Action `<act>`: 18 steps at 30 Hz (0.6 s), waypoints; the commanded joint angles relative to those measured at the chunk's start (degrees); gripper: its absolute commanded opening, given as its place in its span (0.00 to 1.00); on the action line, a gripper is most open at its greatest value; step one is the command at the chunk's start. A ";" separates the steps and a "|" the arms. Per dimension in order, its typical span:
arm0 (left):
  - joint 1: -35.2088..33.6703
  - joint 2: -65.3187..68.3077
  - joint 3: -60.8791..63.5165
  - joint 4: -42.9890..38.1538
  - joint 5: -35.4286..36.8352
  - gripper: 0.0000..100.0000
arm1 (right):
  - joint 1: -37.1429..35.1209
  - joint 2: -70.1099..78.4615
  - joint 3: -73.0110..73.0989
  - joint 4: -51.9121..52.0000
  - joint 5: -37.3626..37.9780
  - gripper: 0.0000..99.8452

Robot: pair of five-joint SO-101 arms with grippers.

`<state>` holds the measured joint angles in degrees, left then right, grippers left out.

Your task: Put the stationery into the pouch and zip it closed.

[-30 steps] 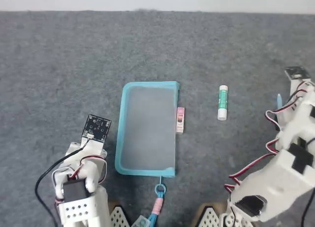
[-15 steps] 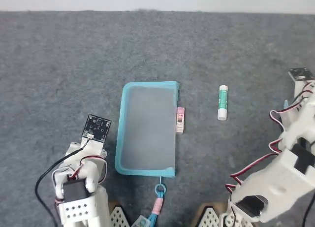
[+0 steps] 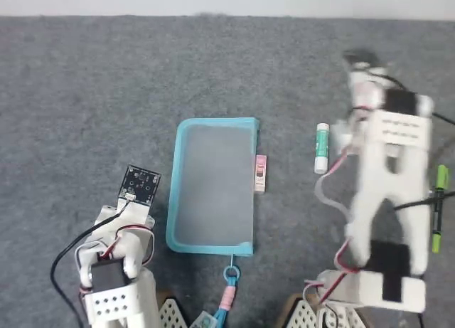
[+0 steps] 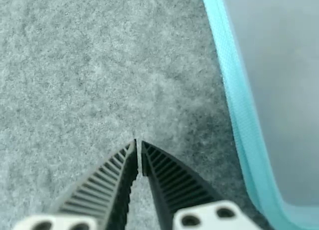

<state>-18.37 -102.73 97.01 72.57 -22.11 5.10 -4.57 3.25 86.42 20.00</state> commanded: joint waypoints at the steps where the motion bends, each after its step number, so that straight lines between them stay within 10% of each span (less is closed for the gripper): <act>1: -0.18 -0.44 -0.31 0.18 -0.62 0.01 | -15.25 -3.91 1.58 -2.07 -8.00 0.12; 18: -0.18 -0.44 -0.31 0.18 -0.62 0.01 | -29.93 17.98 3.87 -19.21 -20.92 0.12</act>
<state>-18.37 -102.73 97.01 72.57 -22.11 -23.91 12.22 7.74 68.75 0.31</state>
